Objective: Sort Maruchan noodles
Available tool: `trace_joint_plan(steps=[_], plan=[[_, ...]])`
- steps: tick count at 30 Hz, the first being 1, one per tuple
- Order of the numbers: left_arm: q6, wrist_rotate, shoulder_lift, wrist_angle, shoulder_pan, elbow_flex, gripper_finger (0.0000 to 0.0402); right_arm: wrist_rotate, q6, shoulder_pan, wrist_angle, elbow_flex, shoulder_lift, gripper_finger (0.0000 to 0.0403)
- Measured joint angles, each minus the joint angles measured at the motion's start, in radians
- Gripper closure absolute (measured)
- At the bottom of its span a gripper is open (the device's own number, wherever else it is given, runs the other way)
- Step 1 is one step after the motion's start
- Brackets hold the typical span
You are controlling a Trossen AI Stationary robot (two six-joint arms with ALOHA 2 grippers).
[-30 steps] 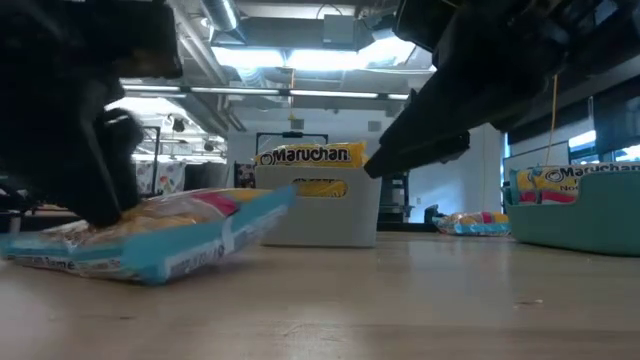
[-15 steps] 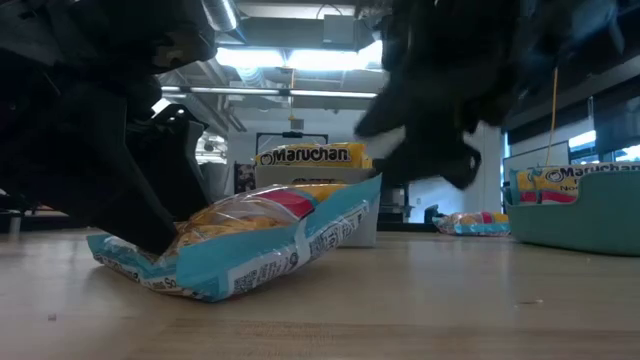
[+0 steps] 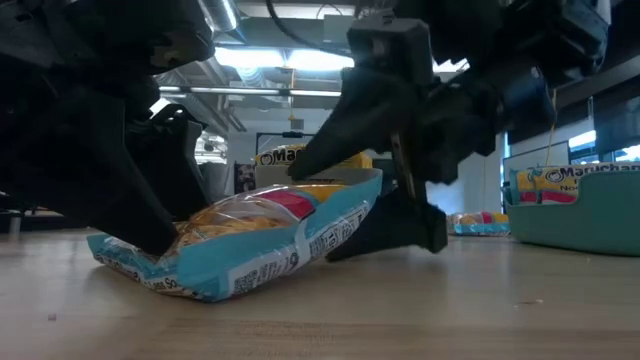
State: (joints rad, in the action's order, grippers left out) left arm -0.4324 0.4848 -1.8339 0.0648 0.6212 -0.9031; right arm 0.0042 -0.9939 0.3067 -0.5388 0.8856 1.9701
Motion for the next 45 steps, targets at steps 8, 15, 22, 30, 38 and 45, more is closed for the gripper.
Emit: trace_joint_plan(steps=[8,15,22,30,38,45], plan=[[0.0,0.016,-0.002,-0.014,-0.001,0.001,0.0147,-0.032,-0.027,0.0,-0.093,0.047,0.078,0.0047],[0.019,0.023,-0.001,-0.035,-0.002,0.002,0.0147,-0.078,0.031,-0.001,0.122,0.219,0.14,0.0047],[0.021,0.024,-0.001,-0.04,-0.003,0.002,0.0147,-0.058,0.082,0.001,0.191,0.249,0.142,0.0075],[0.03,0.029,0.005,-0.045,0.002,0.002,0.0147,-0.059,0.121,0.001,0.181,0.249,0.143,0.0186],[0.076,0.022,0.087,0.018,0.051,0.003,0.0147,-0.067,0.194,0.004,0.151,0.249,0.146,0.0245],[0.0,0.022,0.204,0.164,0.1,0.002,0.0147,-0.049,0.271,0.031,0.141,0.249,0.141,0.0295]])
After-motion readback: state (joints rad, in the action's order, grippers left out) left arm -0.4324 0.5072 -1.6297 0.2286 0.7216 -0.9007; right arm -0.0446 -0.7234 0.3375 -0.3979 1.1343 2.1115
